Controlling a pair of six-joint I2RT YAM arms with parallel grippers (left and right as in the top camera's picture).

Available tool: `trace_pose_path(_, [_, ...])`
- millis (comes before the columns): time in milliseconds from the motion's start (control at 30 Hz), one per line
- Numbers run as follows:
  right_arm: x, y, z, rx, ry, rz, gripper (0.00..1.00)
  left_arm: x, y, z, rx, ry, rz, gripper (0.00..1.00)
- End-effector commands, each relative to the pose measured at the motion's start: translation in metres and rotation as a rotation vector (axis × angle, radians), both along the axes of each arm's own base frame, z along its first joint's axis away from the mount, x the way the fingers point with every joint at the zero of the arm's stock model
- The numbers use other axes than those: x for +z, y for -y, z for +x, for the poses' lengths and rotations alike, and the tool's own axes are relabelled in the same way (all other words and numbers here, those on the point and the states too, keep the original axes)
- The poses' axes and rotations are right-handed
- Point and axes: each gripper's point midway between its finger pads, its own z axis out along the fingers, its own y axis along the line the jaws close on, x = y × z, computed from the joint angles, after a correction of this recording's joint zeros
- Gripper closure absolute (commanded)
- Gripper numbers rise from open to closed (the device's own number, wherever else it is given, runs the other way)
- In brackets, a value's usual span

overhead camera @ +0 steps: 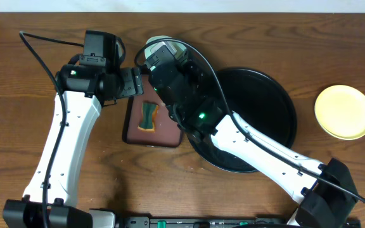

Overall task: Clean dirty plates on tray and stack at the side
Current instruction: 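Hold the light blue plate tilted above the brown tray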

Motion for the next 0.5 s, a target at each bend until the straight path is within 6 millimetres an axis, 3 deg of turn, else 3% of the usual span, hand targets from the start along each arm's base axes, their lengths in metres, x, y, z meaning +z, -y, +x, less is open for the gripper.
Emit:
trace_pose_path(0, [0.0094, -0.0048, -0.0041, 0.005, 0.022, -0.012, 0.99, 0.0022, -0.0004, 0.0011, -0.007, 0.002, 0.002, 0.16])
trace_pose_path(467, [0.0162, -0.0067, -0.0089, 0.000, 0.050, -0.072, 0.99, 0.0021, -0.0004, 0.0011, -0.007, 0.002, 0.003, 0.16])
